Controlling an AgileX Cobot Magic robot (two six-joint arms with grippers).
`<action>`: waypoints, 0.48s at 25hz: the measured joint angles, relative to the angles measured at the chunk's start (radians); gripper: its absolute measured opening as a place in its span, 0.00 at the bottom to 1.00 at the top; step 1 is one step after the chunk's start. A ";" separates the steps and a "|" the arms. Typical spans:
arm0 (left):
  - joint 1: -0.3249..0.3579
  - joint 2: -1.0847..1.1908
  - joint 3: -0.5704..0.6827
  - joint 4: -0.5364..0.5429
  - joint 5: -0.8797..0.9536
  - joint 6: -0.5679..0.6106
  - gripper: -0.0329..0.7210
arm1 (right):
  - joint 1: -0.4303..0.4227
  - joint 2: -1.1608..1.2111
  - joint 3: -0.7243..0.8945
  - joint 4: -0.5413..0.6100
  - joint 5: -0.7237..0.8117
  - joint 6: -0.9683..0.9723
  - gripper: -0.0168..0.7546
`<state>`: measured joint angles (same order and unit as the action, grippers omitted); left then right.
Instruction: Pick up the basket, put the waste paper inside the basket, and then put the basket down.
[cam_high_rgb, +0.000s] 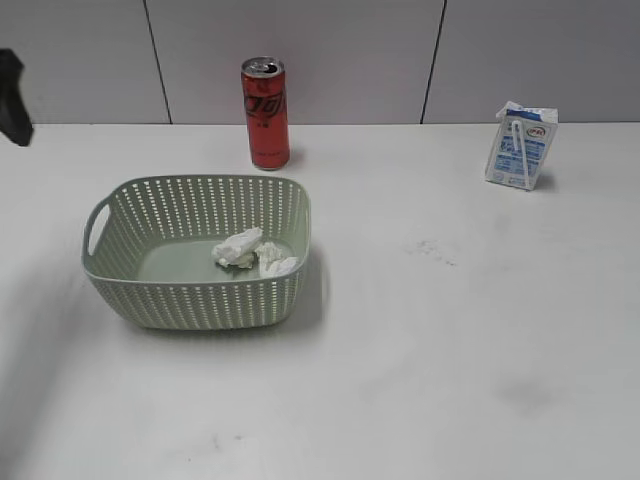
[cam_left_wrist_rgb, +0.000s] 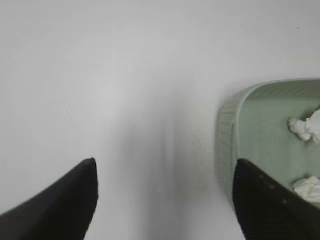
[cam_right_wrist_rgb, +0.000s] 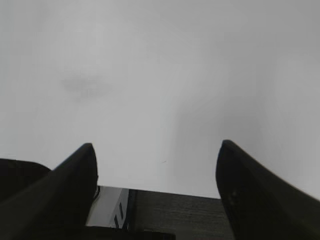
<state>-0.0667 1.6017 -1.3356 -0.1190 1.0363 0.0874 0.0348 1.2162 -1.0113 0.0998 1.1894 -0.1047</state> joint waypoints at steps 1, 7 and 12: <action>0.026 -0.022 -0.001 0.000 0.043 0.012 0.88 | 0.000 -0.040 0.050 0.004 -0.010 0.000 0.74; 0.094 -0.185 0.073 -0.007 0.167 0.037 0.81 | 0.000 -0.288 0.294 0.010 -0.039 -0.005 0.74; 0.092 -0.422 0.255 -0.067 0.179 0.062 0.80 | 0.000 -0.535 0.425 0.010 -0.046 -0.005 0.74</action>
<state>0.0255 1.1798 -1.0802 -0.1859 1.2151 0.1497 0.0348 0.6812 -0.5861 0.1098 1.1433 -0.1092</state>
